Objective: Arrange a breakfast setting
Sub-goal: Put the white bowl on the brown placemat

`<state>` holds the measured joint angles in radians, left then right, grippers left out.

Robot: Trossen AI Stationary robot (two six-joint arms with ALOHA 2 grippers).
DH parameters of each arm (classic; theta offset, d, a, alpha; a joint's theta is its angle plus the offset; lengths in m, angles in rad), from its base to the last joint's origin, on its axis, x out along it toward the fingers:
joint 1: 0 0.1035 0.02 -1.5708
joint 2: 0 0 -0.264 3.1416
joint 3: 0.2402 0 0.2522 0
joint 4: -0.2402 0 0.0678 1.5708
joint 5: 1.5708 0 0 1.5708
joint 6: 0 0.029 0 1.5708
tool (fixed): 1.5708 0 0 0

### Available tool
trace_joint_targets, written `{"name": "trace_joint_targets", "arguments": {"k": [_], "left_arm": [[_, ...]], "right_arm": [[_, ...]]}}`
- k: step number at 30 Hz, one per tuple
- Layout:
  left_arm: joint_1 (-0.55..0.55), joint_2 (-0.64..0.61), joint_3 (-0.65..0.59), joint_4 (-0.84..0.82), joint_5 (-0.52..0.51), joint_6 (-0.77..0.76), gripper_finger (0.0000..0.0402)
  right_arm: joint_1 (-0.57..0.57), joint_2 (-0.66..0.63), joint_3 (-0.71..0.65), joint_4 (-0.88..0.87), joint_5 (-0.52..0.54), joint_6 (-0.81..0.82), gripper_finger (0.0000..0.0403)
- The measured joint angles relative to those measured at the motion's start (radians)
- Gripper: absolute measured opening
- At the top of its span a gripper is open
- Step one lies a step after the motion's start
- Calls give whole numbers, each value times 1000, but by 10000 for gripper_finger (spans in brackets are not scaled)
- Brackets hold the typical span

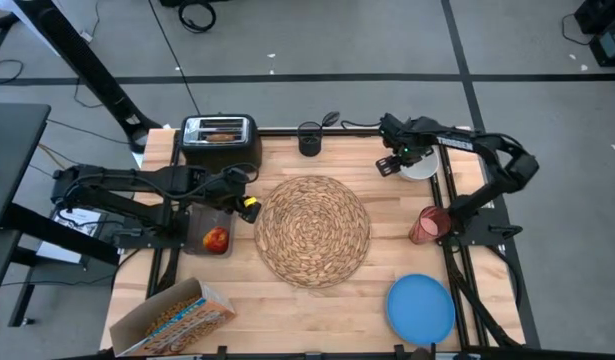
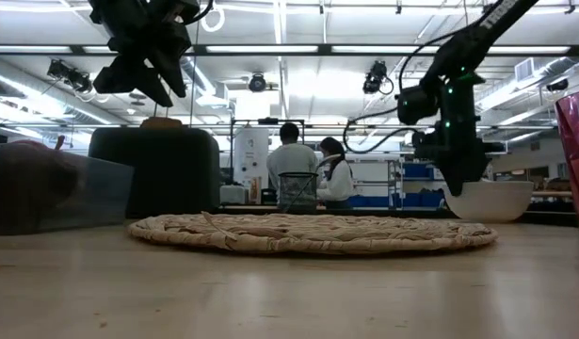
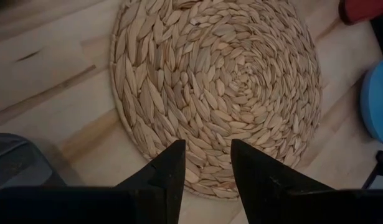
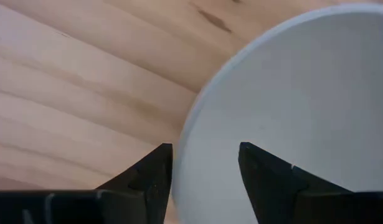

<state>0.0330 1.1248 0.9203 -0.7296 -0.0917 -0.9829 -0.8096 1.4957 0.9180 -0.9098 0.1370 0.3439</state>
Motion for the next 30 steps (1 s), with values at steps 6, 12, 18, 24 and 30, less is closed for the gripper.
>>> {"name": "trace_joint_targets", "arguments": {"k": [6,12,18,24,30], "left_arm": [[0,0,0,1,0,0,134],[0,-1,0,1,0,5,134],[0,-1,0,0,0,29,134],[0,-30,-1,-2,8,54,134],[0,-93,-1,0,9,103,134]], "right_arm": [[1,43,0,10,8,0,111],[4,15,0,15,12,1,19],[38,-51,44,-75,31,-3,13],[213,-130,166,-130,3,-122,7],[470,-136,280,-109,-83,-276,6]]}}
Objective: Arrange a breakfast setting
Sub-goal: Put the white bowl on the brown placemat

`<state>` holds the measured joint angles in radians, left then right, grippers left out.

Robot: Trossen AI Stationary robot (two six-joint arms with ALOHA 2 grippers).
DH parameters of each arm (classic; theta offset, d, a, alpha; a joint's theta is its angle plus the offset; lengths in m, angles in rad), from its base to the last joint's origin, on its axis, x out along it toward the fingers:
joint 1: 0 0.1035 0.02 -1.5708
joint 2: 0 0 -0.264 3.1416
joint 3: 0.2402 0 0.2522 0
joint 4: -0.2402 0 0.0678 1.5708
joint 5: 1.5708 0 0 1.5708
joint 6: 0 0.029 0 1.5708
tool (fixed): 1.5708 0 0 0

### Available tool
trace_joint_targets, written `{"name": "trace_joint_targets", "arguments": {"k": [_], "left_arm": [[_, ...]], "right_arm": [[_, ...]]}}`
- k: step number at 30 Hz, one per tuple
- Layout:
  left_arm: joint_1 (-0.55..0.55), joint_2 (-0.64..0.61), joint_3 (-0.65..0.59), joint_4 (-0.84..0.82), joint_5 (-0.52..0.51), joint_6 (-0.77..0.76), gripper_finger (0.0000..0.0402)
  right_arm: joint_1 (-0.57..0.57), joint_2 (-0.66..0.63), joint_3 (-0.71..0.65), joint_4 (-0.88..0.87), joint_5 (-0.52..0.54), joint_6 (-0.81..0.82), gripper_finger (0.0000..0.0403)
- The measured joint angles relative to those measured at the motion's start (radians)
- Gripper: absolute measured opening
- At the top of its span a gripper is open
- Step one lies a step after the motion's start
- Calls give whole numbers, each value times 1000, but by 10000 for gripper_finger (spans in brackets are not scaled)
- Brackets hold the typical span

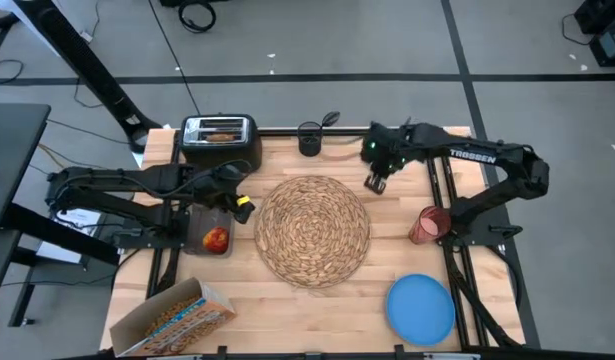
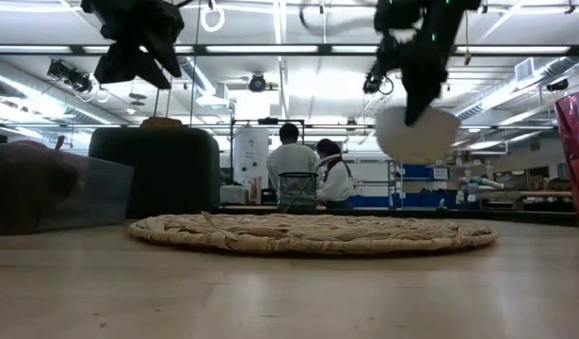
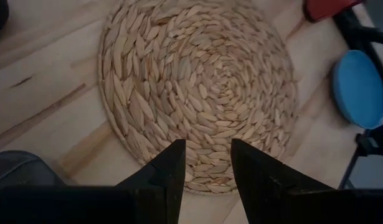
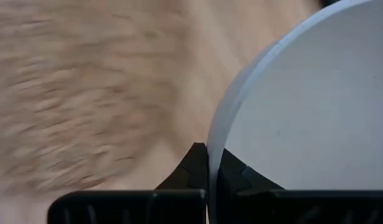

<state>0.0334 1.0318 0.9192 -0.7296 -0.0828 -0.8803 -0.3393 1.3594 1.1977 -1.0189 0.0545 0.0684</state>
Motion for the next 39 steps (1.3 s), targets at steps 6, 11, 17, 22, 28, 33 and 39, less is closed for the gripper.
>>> {"name": "trace_joint_targets", "arguments": {"k": [6,11,17,22,28,33,39], "left_arm": [[0,-51,0,4,1,60,134],[0,-66,0,16,1,82,134],[0,-65,0,22,1,81,134],[0,-70,0,31,1,81,134],[0,-84,0,40,12,81,134],[0,-94,0,48,17,81,134],[0,-98,0,47,17,81,134]], "right_arm": [[247,72,39,127,-74,-215,6],[383,165,40,240,-86,-368,10],[478,303,59,318,-47,-435,8],[489,422,151,316,-44,-437,8],[478,526,218,270,-34,-433,8],[479,557,222,252,2,-437,8],[475,552,222,255,2,-447,21]]}}
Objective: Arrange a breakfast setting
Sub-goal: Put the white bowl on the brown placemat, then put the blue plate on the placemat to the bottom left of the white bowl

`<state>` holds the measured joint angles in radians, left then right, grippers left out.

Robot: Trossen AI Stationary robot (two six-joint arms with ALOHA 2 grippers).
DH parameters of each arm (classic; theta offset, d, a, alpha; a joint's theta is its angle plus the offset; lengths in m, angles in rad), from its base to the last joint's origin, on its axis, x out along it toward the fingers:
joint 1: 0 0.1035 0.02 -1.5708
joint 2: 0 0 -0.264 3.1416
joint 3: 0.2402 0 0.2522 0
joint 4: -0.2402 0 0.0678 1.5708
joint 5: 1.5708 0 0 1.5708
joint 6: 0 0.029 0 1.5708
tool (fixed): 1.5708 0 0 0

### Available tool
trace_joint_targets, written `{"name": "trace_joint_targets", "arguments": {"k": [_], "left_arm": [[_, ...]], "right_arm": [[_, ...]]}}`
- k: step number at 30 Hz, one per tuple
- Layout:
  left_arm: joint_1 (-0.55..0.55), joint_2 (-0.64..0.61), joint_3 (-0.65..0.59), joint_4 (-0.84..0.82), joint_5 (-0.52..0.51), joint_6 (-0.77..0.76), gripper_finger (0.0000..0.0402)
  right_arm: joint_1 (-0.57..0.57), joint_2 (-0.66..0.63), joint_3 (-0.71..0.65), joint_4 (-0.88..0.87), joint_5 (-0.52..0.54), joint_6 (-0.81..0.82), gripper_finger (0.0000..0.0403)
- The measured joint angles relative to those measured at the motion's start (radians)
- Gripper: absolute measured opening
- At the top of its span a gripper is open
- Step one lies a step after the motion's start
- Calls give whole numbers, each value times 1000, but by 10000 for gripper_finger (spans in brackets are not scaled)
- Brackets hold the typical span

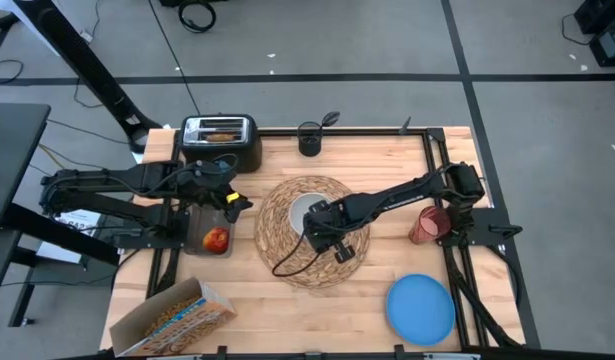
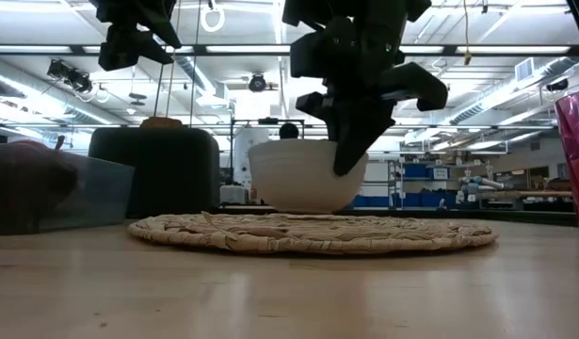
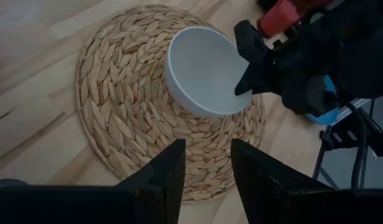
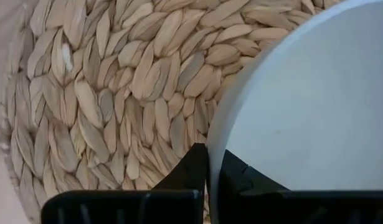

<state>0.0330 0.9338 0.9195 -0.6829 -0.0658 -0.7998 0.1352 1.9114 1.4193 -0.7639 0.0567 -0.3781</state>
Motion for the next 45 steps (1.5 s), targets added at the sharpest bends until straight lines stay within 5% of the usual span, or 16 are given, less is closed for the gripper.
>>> {"name": "trace_joint_targets", "arguments": {"k": [23,39,45], "left_arm": [[0,0,0,19,0,-1,134],[0,0,0,37,0,-21,134],[-16,0,0,46,0,-18,134]], "right_arm": [[-27,0,0,-62,24,-37,40],[9,-77,-2,-71,29,-27,172],[47,-189,-2,-79,29,149,201]]}}
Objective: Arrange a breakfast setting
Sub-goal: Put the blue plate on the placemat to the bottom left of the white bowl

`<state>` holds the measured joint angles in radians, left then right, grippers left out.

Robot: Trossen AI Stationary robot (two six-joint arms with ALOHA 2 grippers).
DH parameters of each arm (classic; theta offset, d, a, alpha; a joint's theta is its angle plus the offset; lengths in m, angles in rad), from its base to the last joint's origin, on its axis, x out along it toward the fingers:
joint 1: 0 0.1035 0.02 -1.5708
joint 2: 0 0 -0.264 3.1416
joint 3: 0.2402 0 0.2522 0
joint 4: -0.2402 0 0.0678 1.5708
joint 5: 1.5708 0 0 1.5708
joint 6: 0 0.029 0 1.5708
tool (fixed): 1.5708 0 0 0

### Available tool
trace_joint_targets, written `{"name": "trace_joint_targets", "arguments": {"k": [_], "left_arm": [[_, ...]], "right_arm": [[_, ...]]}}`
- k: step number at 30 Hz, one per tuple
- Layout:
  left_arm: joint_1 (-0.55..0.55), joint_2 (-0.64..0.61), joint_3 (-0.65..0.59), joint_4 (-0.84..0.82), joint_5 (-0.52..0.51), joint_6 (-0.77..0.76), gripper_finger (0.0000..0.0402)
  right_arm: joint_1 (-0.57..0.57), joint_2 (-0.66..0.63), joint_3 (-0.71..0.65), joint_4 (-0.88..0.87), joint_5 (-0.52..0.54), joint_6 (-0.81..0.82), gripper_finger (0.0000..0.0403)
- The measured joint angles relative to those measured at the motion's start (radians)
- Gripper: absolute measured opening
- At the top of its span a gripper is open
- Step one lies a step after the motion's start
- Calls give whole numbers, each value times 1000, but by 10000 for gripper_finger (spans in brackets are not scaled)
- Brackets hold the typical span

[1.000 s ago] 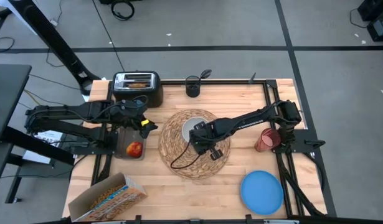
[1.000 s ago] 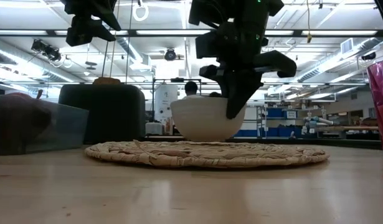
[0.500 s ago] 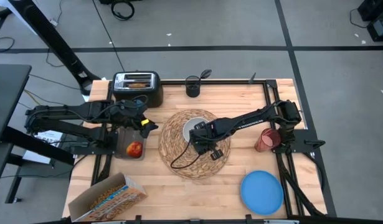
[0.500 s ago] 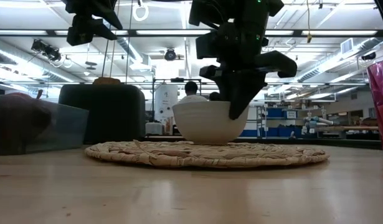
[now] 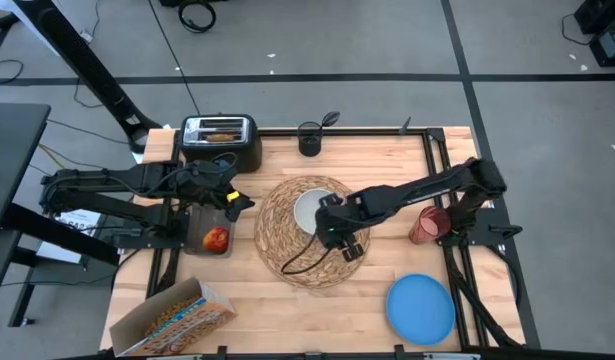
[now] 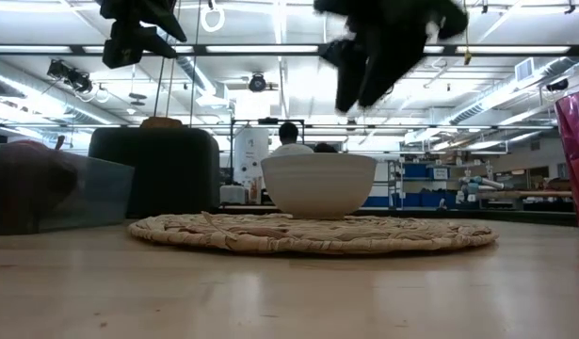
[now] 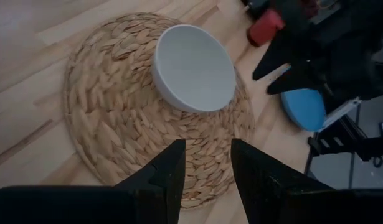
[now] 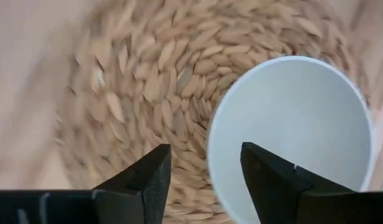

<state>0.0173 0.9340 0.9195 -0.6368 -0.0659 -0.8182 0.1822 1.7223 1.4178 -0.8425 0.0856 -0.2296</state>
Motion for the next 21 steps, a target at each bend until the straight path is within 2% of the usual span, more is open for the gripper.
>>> {"name": "trace_joint_targets", "arguments": {"k": [4,9,12,16,21], "left_arm": [[-35,0,0,64,-24,8,134],[-78,0,-1,199,-87,84,134],[-88,0,-1,293,-91,141,134],[-88,2,-1,389,-91,173,134],[-97,2,-1,457,-84,213,134]], "right_arm": [[56,-86,0,-43,2,263,201],[155,-117,0,-125,-2,794,200],[229,-105,0,-144,-27,1063,200],[330,-68,0,-159,-48,1342,200],[429,5,0,-209,-163,1708,200]]}}
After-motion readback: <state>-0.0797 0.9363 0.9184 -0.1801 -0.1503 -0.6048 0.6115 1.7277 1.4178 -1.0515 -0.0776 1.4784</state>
